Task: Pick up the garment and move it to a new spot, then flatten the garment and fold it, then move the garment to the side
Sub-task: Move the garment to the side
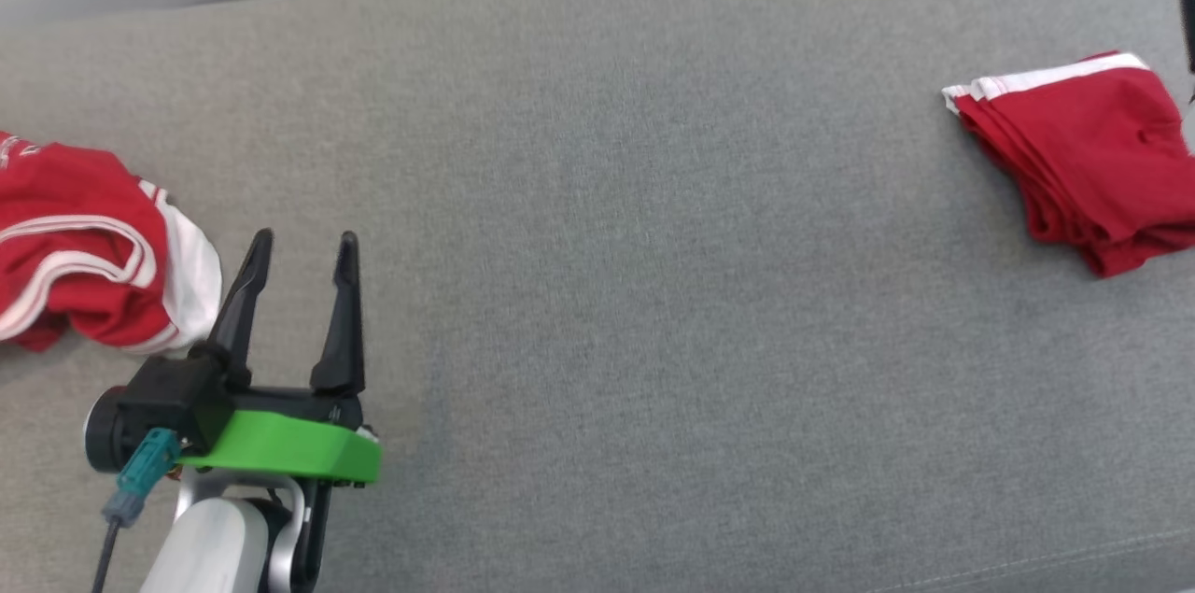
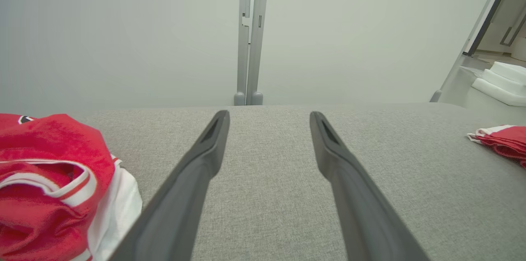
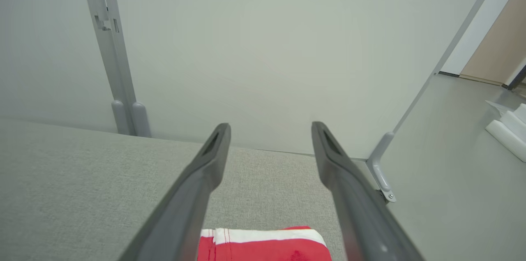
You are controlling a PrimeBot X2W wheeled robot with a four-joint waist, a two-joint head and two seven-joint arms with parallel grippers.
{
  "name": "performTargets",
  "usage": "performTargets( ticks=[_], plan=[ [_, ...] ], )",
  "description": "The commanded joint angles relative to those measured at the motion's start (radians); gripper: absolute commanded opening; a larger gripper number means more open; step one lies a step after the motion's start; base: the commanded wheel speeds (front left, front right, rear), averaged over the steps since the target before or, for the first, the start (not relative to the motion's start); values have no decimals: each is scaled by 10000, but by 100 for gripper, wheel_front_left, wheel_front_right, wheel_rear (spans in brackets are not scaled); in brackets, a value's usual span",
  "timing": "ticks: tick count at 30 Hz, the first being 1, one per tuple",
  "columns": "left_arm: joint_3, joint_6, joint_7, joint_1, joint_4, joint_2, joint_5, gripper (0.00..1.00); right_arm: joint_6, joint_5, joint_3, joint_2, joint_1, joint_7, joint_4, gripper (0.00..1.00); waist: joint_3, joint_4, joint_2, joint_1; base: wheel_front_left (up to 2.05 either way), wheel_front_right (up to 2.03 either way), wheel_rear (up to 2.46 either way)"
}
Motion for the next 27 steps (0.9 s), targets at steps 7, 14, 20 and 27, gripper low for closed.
performTargets(
  ticks=[7,14,20,27],
  plan=[
    [401,383,-74,627,24,280,-114,100,-17,-470,-1578,901,2700,64,-2549,100,-1991,372,0,0,0,0,0],
    [443,475,-237,1088,276,283,-62,100,-17,-1100,-3195,2332,5732,-128,-5022,100,-2443,535,0,0,0,0,0],
    [543,412,-446,1374,727,54,-54,100,-13,-1354,-3938,3362,7679,-281,-5985,100,-2635,624,0,0,0,0,0],
    [606,131,-525,1704,940,-182,144,100,-13,-1561,-3881,3896,8680,-462,-6118,100,-2588,560,0,0,0,0,0]
  ],
)
